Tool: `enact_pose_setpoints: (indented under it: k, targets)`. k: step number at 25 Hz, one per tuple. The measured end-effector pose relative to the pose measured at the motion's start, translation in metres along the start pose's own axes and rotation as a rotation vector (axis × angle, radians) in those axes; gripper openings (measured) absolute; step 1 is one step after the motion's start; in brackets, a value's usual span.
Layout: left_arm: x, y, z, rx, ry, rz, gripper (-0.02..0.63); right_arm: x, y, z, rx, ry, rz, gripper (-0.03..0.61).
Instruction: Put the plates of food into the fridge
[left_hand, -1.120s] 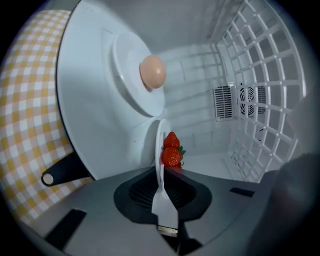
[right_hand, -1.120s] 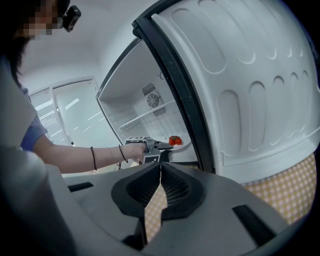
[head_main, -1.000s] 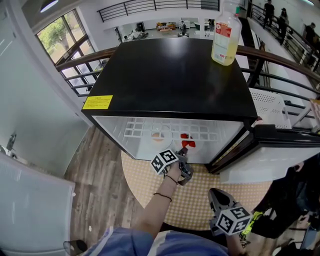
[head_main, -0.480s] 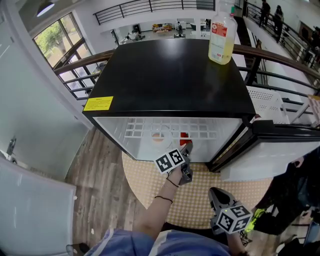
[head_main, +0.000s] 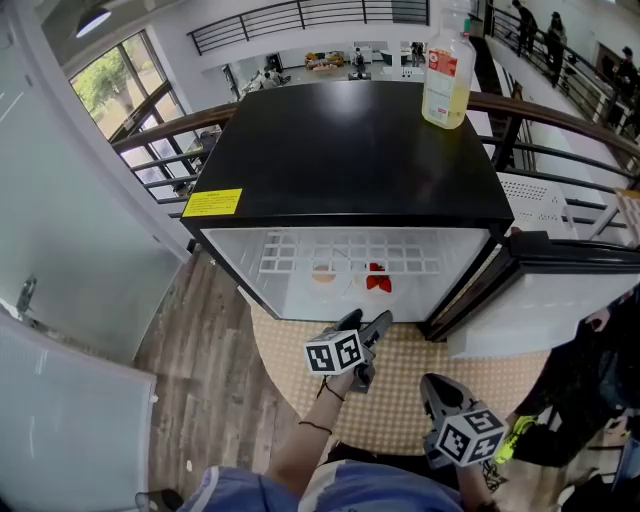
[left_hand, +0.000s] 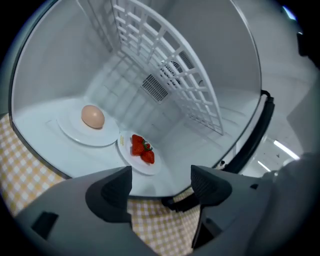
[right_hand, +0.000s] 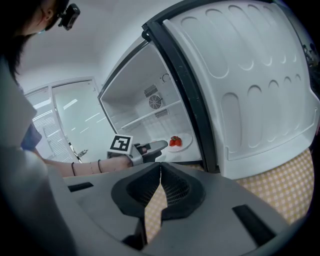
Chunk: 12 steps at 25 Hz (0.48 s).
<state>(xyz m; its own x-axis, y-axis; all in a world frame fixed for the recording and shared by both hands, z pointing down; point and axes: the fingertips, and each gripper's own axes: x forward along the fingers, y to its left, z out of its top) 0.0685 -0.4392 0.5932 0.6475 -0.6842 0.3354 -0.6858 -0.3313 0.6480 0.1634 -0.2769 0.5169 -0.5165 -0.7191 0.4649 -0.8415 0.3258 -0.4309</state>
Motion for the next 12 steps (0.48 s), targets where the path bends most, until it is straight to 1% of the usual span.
enact_pose_setpoints:
  k: [3, 6, 7, 9, 11, 12]
  targets:
    - [-0.026, -0.011, -0.018, 0.11, 0.048, -0.046, 0.374, 0.001, 0.008, -0.001, -0.006, -0.003, 0.007, 0.02]
    - [-0.061, -0.018, -0.033, 0.212, 0.069, -0.054, 0.362, 0.002, 0.018, -0.004, -0.009, -0.007, 0.015, 0.02]
    - [-0.074, -0.02, -0.037, 0.249, 0.069, -0.051, 0.341, 0.002, 0.022, -0.005, -0.011, -0.008, 0.017, 0.02]
    - [-0.103, -0.026, -0.043, 0.319, 0.068, -0.051, 0.266, 0.002, 0.031, -0.008, -0.014, -0.01, 0.024, 0.02]
    - [-0.13, -0.034, -0.047, 0.358, 0.064, -0.058, 0.231, 0.003, 0.041, -0.011, -0.019, -0.012, 0.031, 0.02]
    - [-0.144, -0.039, -0.047, 0.362, 0.055, -0.062, 0.211, 0.004, 0.047, -0.013, -0.021, -0.012, 0.035, 0.02]
